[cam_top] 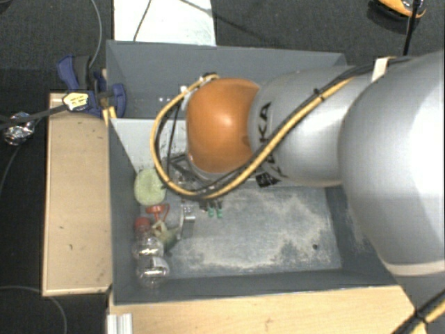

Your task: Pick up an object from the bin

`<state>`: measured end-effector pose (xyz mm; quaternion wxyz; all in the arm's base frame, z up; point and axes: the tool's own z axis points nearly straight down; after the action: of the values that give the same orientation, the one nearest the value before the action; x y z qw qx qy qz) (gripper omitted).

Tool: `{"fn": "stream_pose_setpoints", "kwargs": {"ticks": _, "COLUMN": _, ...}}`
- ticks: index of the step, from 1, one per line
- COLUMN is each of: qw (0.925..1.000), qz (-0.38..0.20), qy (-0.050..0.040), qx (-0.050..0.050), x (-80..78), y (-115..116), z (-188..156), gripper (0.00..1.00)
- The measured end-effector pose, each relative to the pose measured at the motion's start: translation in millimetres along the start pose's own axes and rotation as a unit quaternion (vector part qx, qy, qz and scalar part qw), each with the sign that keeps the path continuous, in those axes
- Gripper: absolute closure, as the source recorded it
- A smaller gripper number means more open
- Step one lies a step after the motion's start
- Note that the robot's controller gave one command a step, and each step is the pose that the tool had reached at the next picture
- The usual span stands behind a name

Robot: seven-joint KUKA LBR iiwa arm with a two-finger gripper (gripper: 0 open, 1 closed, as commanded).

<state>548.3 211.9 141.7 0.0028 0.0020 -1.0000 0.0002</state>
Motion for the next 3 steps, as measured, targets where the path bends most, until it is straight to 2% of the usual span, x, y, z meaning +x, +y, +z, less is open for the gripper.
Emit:
{"fn": "stream_pose_setpoints", "kwargs": {"ticks": 1, "qw": 1.0000, "qz": 0.002, "qy": -0.0038, "qx": -0.001, "x": -2.2, "y": -1, "z": -5, "gripper": 0.00}}
{"fn": "stream_pose_setpoints", "kwargs": {"ticks": 2, "qw": 0.9999, "qz": 0.010, "qy": -0.0041, "qx": -0.001, "x": -8.2, "y": 13, "z": 27, "gripper": 0.00}}
{"fn": "stream_pose_setpoints", "kwargs": {"ticks": 3, "qw": 0.9998, "qz": 0.018, "qy": -0.0026, "qx": 0.003, "x": -3.8, "y": 28, "z": 61, "gripper": 0.00}}
